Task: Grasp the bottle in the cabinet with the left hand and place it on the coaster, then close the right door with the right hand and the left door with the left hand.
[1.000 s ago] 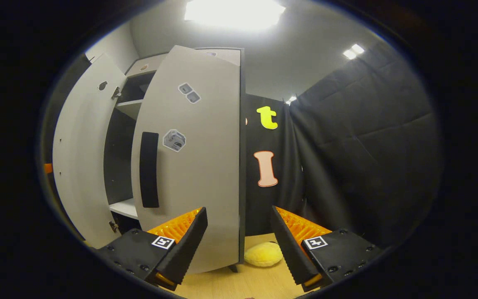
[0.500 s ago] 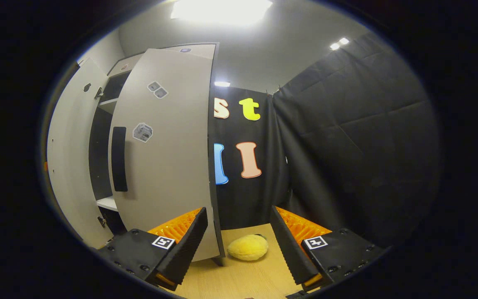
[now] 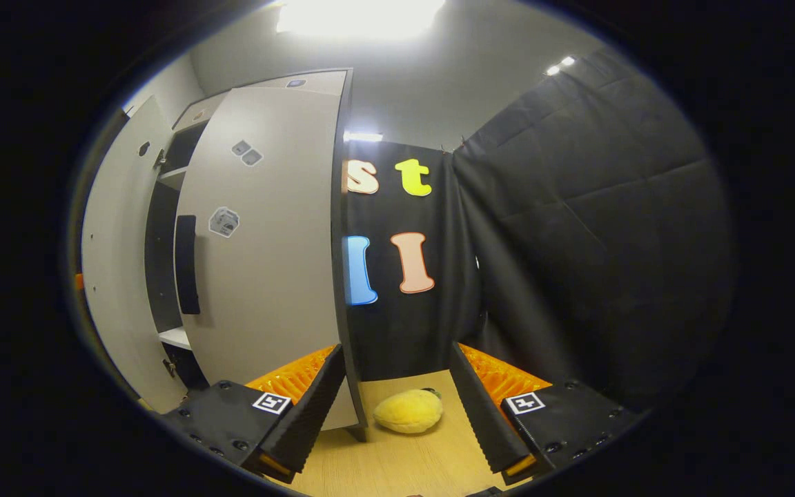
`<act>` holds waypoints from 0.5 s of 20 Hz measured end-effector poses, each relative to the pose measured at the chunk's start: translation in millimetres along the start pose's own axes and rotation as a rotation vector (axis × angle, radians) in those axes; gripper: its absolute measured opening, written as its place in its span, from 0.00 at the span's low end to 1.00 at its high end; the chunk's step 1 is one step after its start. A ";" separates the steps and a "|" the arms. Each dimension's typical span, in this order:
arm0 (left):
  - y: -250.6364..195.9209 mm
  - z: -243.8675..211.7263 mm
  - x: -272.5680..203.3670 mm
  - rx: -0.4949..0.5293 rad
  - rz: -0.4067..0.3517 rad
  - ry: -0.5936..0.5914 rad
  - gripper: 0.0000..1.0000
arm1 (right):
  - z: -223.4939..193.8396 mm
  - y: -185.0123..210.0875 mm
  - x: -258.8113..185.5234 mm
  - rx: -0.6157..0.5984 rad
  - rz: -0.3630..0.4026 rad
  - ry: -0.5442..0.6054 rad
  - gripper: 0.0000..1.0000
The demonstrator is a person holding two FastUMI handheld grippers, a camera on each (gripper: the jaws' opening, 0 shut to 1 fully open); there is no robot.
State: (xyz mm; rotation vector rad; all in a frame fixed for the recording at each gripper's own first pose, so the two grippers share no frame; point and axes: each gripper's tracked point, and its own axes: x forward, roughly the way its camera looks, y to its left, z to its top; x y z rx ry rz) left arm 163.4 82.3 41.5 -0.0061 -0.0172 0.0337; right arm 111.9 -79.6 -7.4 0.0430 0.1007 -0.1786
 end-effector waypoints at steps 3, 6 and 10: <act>-20.1 1.3 1.7 -0.006 -0.024 0.000 0.87 | 0.4 -15.8 -3.4 -0.008 -0.015 -0.001 0.97; -44.2 1.8 3.7 -0.030 -0.056 -0.004 0.87 | 0.3 -28.0 -6.6 -0.004 -0.028 0.001 0.97; -78.7 1.3 6.7 -0.042 -0.094 -0.007 0.87 | 0.8 -47.0 -13.1 -0.012 -0.054 0.000 0.97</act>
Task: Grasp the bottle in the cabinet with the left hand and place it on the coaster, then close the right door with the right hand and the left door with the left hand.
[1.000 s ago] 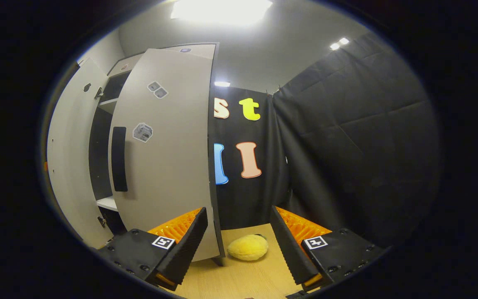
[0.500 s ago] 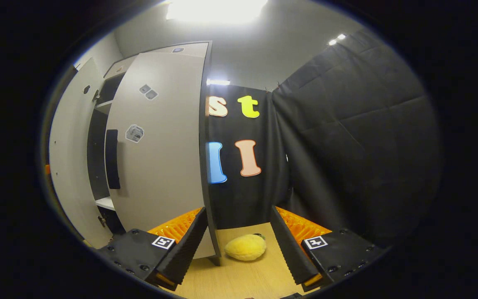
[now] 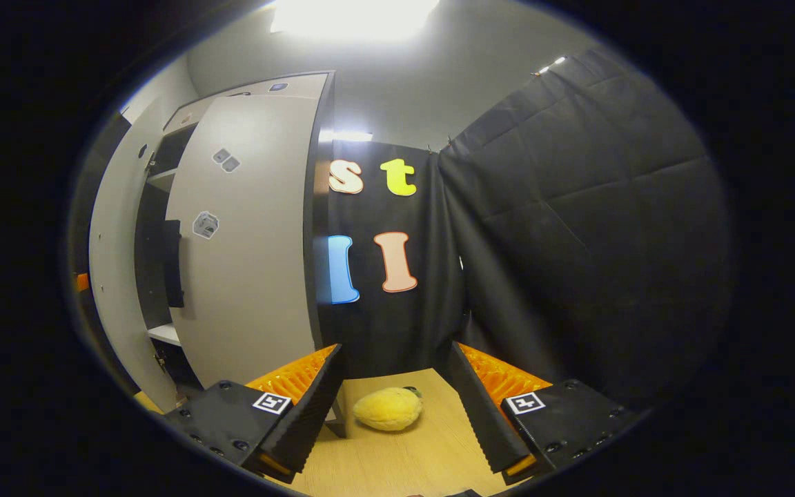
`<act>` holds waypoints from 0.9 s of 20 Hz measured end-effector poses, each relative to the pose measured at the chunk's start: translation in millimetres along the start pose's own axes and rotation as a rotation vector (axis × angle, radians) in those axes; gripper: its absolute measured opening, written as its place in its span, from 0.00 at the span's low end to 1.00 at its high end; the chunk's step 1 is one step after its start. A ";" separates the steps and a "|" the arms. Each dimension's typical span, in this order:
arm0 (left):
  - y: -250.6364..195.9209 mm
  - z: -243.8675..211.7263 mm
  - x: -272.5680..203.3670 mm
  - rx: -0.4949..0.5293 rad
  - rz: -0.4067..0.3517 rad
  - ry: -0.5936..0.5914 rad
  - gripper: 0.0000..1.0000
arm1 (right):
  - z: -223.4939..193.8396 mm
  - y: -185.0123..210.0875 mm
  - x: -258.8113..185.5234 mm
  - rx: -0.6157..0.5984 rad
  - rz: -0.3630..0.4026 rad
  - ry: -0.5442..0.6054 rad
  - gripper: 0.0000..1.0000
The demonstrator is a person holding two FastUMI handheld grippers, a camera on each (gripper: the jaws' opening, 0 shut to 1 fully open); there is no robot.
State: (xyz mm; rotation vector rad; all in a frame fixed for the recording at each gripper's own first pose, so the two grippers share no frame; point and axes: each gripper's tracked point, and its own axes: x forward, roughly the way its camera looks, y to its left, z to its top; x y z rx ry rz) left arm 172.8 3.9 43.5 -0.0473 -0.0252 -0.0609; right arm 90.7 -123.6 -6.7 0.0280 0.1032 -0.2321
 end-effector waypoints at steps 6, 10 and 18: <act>-55.9 -1.4 28.6 -0.015 -0.081 -0.005 0.83 | -2.9 -22.1 -8.3 -0.012 -0.027 0.011 0.97; -76.0 -3.2 48.0 -0.030 -0.082 -0.008 0.87 | -2.5 -29.3 -13.8 -0.023 -0.031 0.010 0.97; -71.3 -7.6 51.3 -0.065 -0.077 -0.012 0.87 | 0.3 -16.0 -21.9 -0.028 0.038 0.000 0.96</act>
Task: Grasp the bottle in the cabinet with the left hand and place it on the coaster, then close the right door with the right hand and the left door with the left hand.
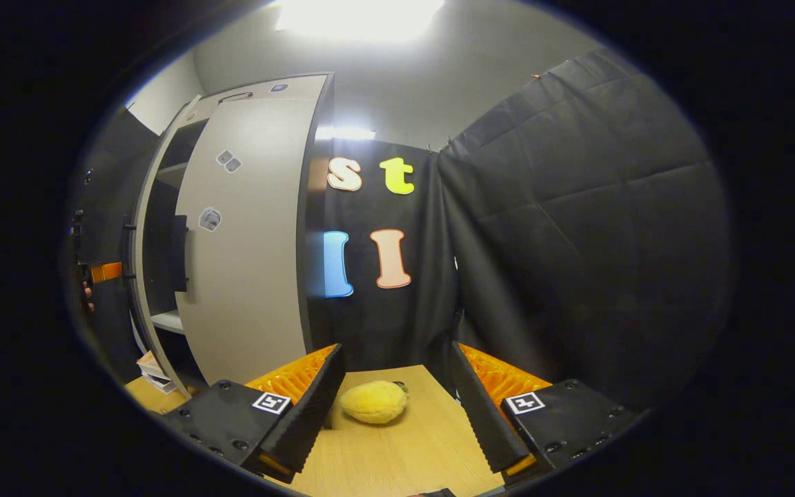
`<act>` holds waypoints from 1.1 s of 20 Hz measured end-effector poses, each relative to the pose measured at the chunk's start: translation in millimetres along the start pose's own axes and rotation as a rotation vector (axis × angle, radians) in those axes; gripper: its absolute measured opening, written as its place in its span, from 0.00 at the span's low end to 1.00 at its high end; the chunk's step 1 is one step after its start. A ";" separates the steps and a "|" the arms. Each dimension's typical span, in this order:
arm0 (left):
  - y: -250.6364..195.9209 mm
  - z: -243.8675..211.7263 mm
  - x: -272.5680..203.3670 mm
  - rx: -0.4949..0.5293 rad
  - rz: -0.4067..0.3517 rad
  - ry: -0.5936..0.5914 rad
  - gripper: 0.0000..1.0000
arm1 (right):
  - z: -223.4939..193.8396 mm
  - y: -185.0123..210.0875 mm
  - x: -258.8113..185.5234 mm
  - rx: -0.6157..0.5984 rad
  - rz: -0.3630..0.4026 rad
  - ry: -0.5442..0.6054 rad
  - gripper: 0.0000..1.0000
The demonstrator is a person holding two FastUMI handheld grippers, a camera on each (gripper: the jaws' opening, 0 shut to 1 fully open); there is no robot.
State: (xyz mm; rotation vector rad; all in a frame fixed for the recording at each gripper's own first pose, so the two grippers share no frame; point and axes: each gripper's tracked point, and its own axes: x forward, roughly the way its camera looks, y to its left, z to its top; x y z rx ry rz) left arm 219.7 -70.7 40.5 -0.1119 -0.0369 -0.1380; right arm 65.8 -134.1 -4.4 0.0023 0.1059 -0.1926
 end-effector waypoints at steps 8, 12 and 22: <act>12.6 7.6 -56.7 0.068 0.044 -0.009 0.83 | 22.8 22.4 -12.3 0.023 0.118 -0.060 0.96; 19.8 5.1 -99.7 0.101 0.069 -0.003 0.81 | 26.1 39.5 -23.8 -0.007 0.196 -0.067 0.97; 55.1 13.1 -190.0 0.155 0.069 0.025 0.83 | 52.7 89.3 -82.3 0.000 0.276 -0.096 0.96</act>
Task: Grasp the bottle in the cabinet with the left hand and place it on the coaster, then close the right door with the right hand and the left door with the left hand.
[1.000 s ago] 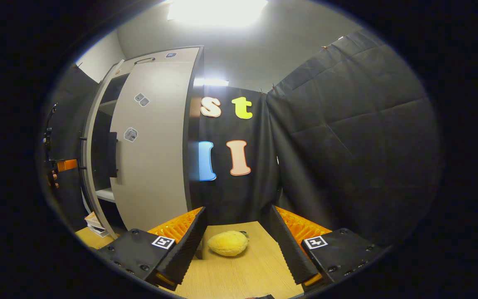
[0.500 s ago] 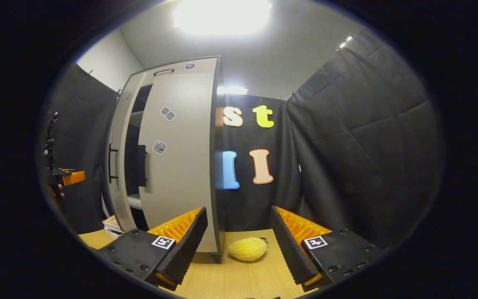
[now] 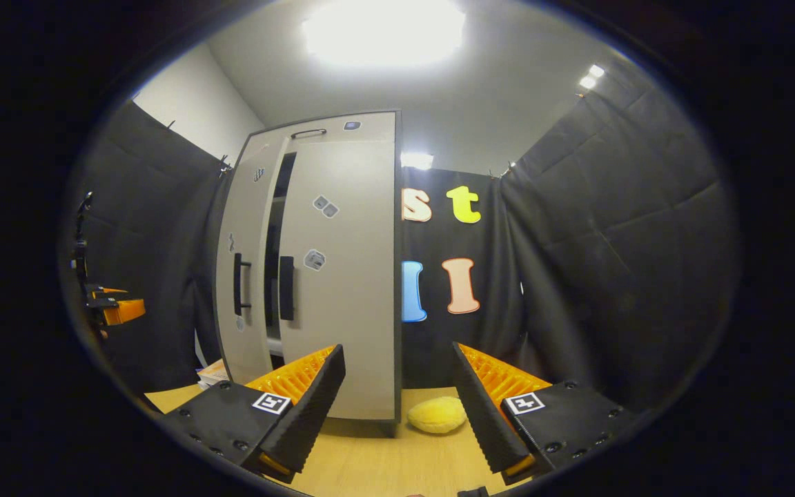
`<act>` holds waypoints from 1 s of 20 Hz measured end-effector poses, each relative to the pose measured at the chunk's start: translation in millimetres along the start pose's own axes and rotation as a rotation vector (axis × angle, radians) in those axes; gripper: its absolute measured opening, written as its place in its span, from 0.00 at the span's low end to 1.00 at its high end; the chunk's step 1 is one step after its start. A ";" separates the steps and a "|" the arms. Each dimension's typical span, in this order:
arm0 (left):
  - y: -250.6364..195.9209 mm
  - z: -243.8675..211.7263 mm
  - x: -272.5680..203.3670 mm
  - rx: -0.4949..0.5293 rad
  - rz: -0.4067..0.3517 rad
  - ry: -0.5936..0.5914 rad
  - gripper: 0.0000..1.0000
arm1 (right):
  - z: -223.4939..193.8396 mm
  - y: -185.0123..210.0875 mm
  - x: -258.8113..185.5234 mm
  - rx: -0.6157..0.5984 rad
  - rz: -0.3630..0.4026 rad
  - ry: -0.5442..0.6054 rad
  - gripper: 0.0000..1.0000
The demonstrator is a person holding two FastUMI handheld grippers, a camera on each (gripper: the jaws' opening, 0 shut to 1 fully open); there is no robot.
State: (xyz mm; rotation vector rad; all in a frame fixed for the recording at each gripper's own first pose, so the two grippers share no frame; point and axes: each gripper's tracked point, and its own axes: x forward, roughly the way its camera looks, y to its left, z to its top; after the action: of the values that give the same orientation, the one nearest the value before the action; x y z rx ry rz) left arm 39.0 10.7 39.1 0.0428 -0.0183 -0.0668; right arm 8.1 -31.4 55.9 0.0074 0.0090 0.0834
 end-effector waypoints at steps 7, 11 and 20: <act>45.0 5.5 -42.4 0.011 0.017 0.012 0.87 | 16.3 23.9 -34.5 -0.027 -0.013 -0.003 0.98; 62.5 11.2 -61.5 0.006 0.020 0.005 0.83 | 15.8 33.6 -50.5 -0.029 -0.014 0.007 0.98; 72.4 17.8 -81.6 -0.006 0.016 -0.008 0.87 | 26.9 37.7 -62.1 -0.039 -0.042 -0.017 0.98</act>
State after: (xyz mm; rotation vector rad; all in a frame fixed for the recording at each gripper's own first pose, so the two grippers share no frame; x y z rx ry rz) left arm -38.0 87.7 58.6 0.0369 -0.0265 -0.0513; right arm -56.7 0.8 83.7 -0.0313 -0.0093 0.0420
